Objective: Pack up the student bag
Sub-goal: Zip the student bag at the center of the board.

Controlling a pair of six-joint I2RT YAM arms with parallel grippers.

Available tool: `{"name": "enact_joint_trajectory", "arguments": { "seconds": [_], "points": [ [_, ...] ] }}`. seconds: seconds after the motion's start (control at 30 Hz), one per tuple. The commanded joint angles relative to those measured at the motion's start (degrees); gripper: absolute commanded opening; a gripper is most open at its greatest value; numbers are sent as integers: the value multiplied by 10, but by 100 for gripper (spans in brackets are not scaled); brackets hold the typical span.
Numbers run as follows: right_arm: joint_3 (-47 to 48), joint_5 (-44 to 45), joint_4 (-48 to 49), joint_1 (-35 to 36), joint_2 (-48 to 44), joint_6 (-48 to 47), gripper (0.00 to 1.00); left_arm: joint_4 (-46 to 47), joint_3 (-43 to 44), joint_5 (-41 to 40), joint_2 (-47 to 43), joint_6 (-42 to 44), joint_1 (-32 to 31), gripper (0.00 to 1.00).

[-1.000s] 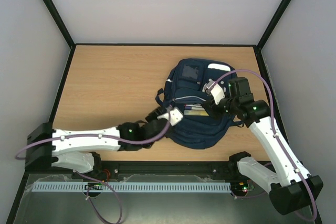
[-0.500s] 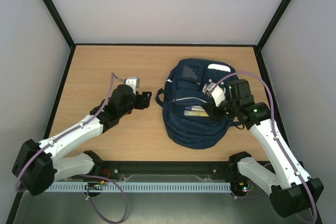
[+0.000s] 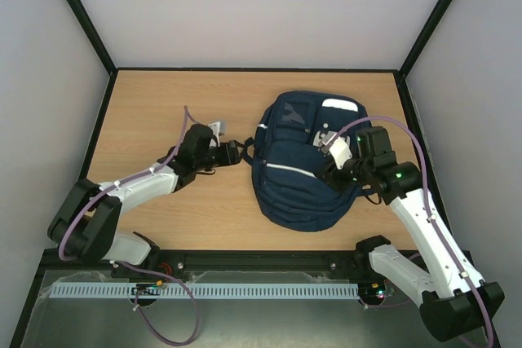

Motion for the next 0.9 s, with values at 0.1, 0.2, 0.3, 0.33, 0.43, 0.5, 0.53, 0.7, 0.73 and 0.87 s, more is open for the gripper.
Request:
{"name": "enact_joint_trajectory", "arguments": {
  "seconds": [0.1, 0.2, 0.3, 0.33, 0.43, 0.5, 0.53, 0.7, 0.73, 0.87],
  "points": [
    [50, 18, -41, 1, 19, 26, 56, 20, -10, 22, 13, 18, -14, 66],
    [61, 69, -27, 1, 54, 52, 56, 14, -20, 20, 11, 24, -21, 66],
    [68, 155, -2, -6, 98, 79, 57, 11, -30, 21, 10, 30, -34, 66],
    [69, 180, 5, -11, 112, 87, 59, 10, -34, 19, 10, 30, -42, 66],
    [78, 227, 25, -38, 146, 106, 70, 12, -45, 12, 11, 36, -64, 63],
    [86, 252, 33, -56, 165, 115, 76, 12, -53, 2, 9, 39, -76, 61],
    [89, 266, 36, -64, 173, 119, 79, 12, -58, -2, 8, 42, -82, 60],
    [115, 272, 20, -121, 229, 138, 84, 12, -68, -21, 11, 64, -110, 60],
    [120, 269, 12, -126, 246, 139, 84, 16, -67, -18, 15, 67, -115, 60],
    [127, 234, -6, -132, 315, 139, 83, 15, -58, -17, 33, 85, -147, 60]
  ]
}}
